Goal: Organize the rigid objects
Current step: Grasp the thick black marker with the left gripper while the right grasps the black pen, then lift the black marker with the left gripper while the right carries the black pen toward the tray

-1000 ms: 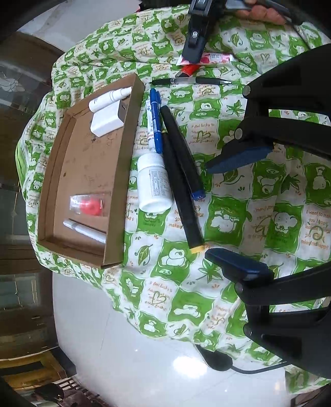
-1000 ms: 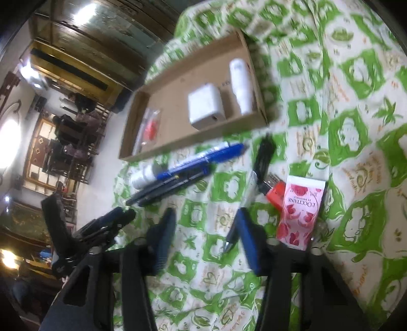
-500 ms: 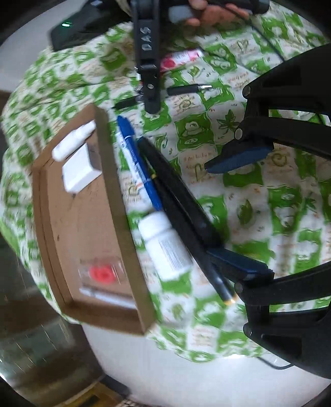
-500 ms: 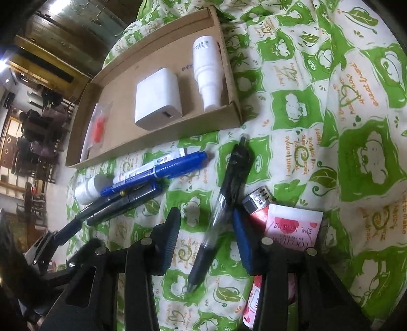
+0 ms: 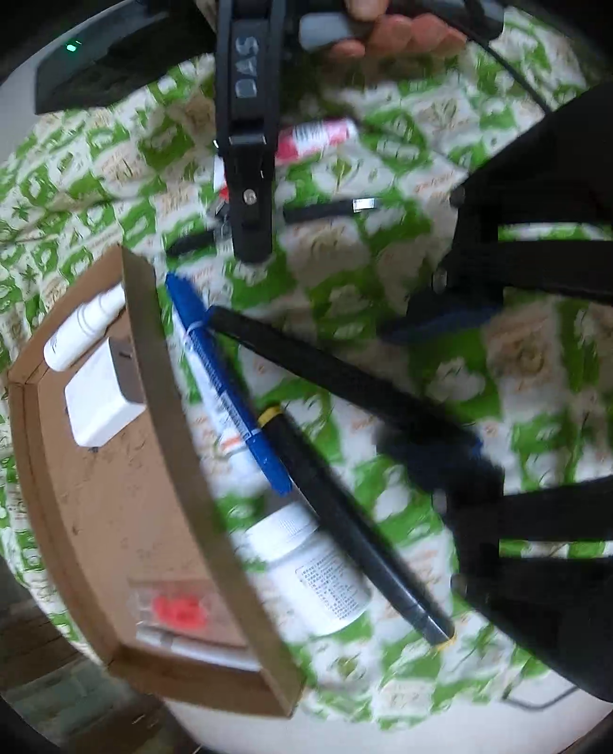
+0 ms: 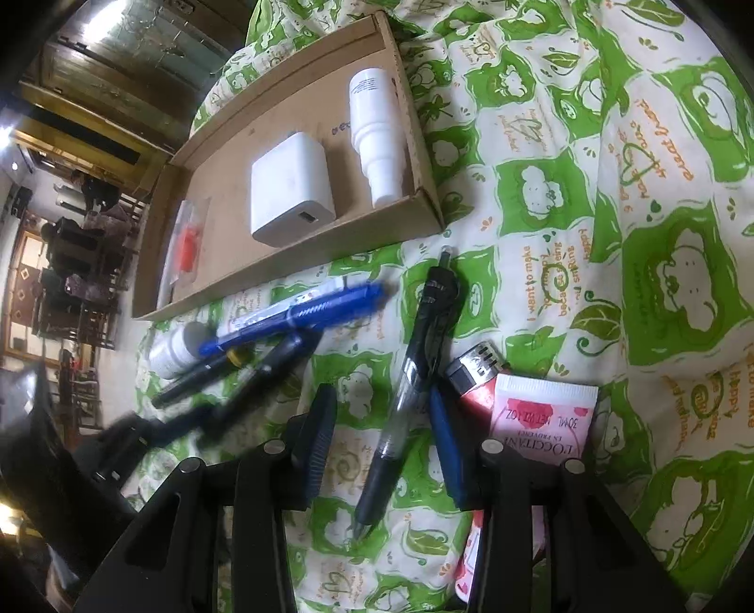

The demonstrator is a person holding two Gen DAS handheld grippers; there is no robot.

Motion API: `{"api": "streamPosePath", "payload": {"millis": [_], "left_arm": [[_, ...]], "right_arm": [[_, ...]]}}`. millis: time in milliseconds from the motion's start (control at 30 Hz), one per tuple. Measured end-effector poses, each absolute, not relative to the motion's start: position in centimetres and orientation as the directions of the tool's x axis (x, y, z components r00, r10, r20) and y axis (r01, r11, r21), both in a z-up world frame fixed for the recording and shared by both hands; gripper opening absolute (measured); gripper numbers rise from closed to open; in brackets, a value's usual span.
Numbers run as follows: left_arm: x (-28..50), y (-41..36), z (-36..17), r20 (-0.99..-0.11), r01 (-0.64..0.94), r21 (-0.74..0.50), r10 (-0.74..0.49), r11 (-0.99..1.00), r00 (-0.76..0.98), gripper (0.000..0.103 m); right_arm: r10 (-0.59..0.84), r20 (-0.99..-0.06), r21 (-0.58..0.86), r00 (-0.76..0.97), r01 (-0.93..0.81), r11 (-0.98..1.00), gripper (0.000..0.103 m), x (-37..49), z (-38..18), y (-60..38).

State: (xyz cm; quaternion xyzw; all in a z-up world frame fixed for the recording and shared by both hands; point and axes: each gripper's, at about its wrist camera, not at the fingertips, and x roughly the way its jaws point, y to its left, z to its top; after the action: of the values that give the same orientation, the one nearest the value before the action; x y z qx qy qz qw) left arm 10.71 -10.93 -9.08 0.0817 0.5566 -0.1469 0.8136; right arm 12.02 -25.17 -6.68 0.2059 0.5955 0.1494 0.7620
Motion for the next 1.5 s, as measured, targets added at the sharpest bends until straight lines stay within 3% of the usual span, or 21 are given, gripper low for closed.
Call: {"api": "streamPosePath", "payload": {"millis": [33, 100, 400, 500, 600, 867, 1067, 1500], "left_arm": [[10.6, -10.8, -9.1, -0.93, 0.325, -0.042, -0.156, 0.945, 0.332, 0.026], [11.1, -10.8, -9.0, -0.931, 0.306, -0.04, -0.147, 0.951, 0.333, 0.026], [14.5, -14.6, -9.1, -0.929, 0.307, 0.045, -0.073, 0.951, 0.363, 0.026], [14.0, -14.8, -9.1, -0.923, 0.294, 0.046, -0.072, 0.955, 0.379, 0.02], [12.2, -13.5, -9.1, -0.926, 0.264, -0.002, -0.101, 0.965, 0.363, 0.014], [8.4, -9.0, -9.2, -0.913, 0.146, -0.06, -0.114, 0.987, 0.391, 0.013], [8.9, -10.6, -10.3, -0.919, 0.158, 0.018, -0.046, 0.987, 0.392, 0.013], [8.3, -10.3, -9.5, -0.898, 0.153, 0.045, -0.027, 0.987, 0.439, 0.012]], "right_arm": [[0.479, -0.844, 0.497, 0.242, 0.012, 0.868, 0.026, 11.9, -6.7, -25.2], [0.487, -0.843, 0.5, 0.228, -0.001, 0.866, 0.021, 11.8, -6.7, -24.9], [0.464, -0.857, 0.475, 0.224, -0.003, 0.88, 0.021, 11.8, -7.1, -24.4], [0.452, -0.864, 0.457, 0.223, -0.029, 0.889, 0.021, 11.7, -7.0, -23.8], [0.472, -0.857, 0.475, 0.208, -0.041, 0.879, 0.014, 11.8, -6.9, -23.0], [0.546, -0.833, 0.539, 0.092, -0.091, 0.837, 0.012, 9.9, -7.6, -20.7], [0.535, -0.84, 0.529, 0.091, -0.083, 0.845, 0.012, 10.2, -8.0, -20.1], [0.504, -0.855, 0.49, 0.12, -0.131, 0.862, 0.012, 9.3, -7.6, -19.4]]}}
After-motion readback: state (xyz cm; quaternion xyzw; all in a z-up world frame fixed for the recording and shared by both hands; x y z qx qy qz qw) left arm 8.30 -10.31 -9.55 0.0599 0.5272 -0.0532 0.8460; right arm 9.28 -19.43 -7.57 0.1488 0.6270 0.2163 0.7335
